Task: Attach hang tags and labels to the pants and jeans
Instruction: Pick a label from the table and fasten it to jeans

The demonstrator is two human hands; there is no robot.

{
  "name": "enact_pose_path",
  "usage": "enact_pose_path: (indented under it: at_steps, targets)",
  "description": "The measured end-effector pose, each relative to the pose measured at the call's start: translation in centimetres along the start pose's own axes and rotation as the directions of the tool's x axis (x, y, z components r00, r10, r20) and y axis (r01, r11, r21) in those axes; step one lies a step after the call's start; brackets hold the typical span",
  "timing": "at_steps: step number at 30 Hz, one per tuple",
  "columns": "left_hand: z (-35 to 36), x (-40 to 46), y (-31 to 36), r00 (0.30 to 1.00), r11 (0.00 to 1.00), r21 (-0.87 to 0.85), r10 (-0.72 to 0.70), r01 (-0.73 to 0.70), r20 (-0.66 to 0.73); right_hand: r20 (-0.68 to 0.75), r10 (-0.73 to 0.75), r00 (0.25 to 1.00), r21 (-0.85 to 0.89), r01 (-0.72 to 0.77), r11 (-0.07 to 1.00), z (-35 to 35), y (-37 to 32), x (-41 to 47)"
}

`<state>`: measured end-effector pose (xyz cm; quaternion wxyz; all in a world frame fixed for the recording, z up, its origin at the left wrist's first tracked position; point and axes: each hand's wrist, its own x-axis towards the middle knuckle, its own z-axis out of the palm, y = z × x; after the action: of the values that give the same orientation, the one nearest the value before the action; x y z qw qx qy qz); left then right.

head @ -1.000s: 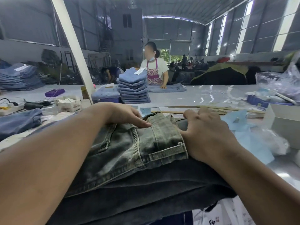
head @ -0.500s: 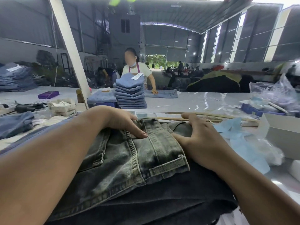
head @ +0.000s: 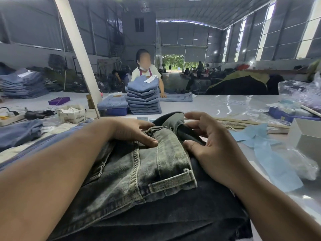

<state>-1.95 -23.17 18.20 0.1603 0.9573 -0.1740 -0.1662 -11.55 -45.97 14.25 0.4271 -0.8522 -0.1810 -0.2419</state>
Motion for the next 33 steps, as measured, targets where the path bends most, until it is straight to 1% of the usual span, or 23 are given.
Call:
enact_pose_path:
  at_steps: [3, 5, 6, 7, 8, 9, 11, 12, 13, 15, 17, 19, 20, 22, 23, 25, 27, 28, 29, 30, 31, 32, 33]
  targets:
    - [0.4, 0.4, 0.2, 0.992, 0.988, -0.105, 0.112, -0.117, -0.055, 0.034, -0.047, 0.998, 0.052, 0.045, 0.998, 0.0, 0.2, 0.5]
    - [0.3, 0.5, 0.8, 0.980, 0.960, -0.201, 0.183, -0.195, -0.074, 0.061, -0.074, 0.995, 0.057, 0.071, 0.996, 0.0, 0.4, 0.8]
    - [0.0, 0.3, 1.4, 0.975, 0.948, -0.227, 0.209, -0.221, -0.078, 0.076, -0.087, 0.993, 0.049, 0.083, 0.995, 0.0, 0.4, 1.1]
    - [-0.3, 0.2, 2.0, 0.968, 0.944, -0.215, 0.239, -0.251, -0.079, 0.088, -0.100, 0.991, 0.039, 0.097, 0.994, -0.1, 0.3, 1.3]
    - [-0.6, 0.0, 2.8, 0.960, 0.947, -0.160, 0.270, -0.279, -0.078, 0.101, -0.116, 0.988, 0.030, 0.113, 0.993, -0.1, 0.3, 1.6]
    - [-0.8, -0.2, 3.6, 0.952, 0.951, -0.068, 0.297, -0.302, -0.077, 0.113, -0.130, 0.985, 0.024, 0.129, 0.991, -0.2, 0.2, 1.9]
    - [-1.1, -0.8, 5.2, 0.942, 0.939, 0.131, 0.328, -0.317, -0.073, 0.139, -0.152, 0.979, 0.005, 0.153, 0.988, -0.2, 0.1, 2.4]
    - [-1.2, -1.0, 5.7, 0.937, 0.927, 0.198, 0.339, -0.318, -0.084, 0.151, -0.152, 0.977, 0.013, 0.152, 0.988, -0.2, -0.1, 2.6]
    - [-1.3, -1.1, 5.8, 0.929, 0.916, 0.238, 0.355, -0.322, -0.108, 0.158, -0.147, 0.976, 0.047, 0.142, 0.989, -0.1, -0.2, 2.7]
    - [-1.3, -1.3, 5.8, 0.908, 0.904, 0.263, 0.385, -0.336, -0.164, 0.144, -0.140, 0.980, 0.106, 0.126, 0.986, 0.2, -0.7, 2.9]
    - [-1.6, -1.7, 5.7, 0.884, 0.885, 0.315, 0.416, -0.342, -0.211, 0.106, -0.148, 0.983, 0.110, 0.136, 0.985, 0.2, -1.5, 3.1]
    - [-2.2, -2.2, 5.5, 0.866, 0.868, 0.390, 0.425, -0.307, -0.263, 0.102, -0.139, 0.985, 0.095, 0.129, 0.987, 0.0, -2.4, 3.6]
    - [-2.7, -2.6, 5.4, 0.857, 0.865, 0.410, 0.426, -0.290, -0.292, 0.129, -0.111, 0.985, 0.059, 0.105, 0.993, -0.2, -3.0, 4.0]
    - [-3.8, -3.3, 4.7, 0.823, 0.862, 0.453, 0.419, -0.228, -0.382, 0.211, 0.000, 0.977, -0.101, 0.021, 0.995, -0.8, -4.2, 4.6]
    - [-4.5, -3.7, 4.3, 0.793, 0.851, 0.495, 0.421, -0.177, -0.440, 0.248, 0.057, 0.967, -0.177, -0.012, 0.984, -1.1, -4.8, 4.9]
    - [-5.6, -4.3, 3.5, 0.740, 0.815, 0.575, 0.427, -0.066, -0.520, 0.279, 0.131, 0.951, -0.232, -0.066, 0.970, -1.2, -5.9, 5.3]
    - [-6.4, -4.9, 2.9, 0.715, 0.782, 0.624, 0.436, 0.000, -0.546, 0.271, 0.153, 0.950, -0.232, -0.090, 0.969, -0.7, -7.1, 5.6]
    - [-6.6, -5.2, 2.6, 0.709, 0.772, 0.636, 0.436, 0.022, -0.554, 0.277, 0.151, 0.949, -0.196, -0.098, 0.976, -0.4, -7.6, 5.8]
    - [-6.7, -5.4, 2.2, 0.692, 0.770, 0.636, 0.435, 0.045, -0.576, 0.282, 0.142, 0.949, -0.123, -0.111, 0.986, -0.1, -8.1, 6.1]
    - [-6.8, -5.7, 1.7, 0.670, 0.777, 0.625, 0.426, 0.073, -0.608, 0.277, 0.137, 0.951, -0.058, -0.126, 0.990, 0.3, -8.6, 6.3]
    - [-6.9, -5.9, 1.0, 0.642, 0.790, 0.604, 0.409, 0.108, -0.649, 0.250, 0.118, 0.961, -0.032, -0.113, 0.993, 0.6, -9.1, 6.3]
    - [-7.1, -6.2, 0.3, 0.613, 0.800, 0.582, 0.389, 0.145, -0.688, 0.195, 0.083, 0.977, -0.063, -0.072, 0.995, 1.0, -9.6, 6.4]
    - [-7.2, -6.4, -0.4, 0.587, 0.809, 0.560, 0.370, 0.178, -0.720, 0.146, 0.052, 0.988, -0.145, -0.030, 0.989, 1.4, -10.1, 6.4]
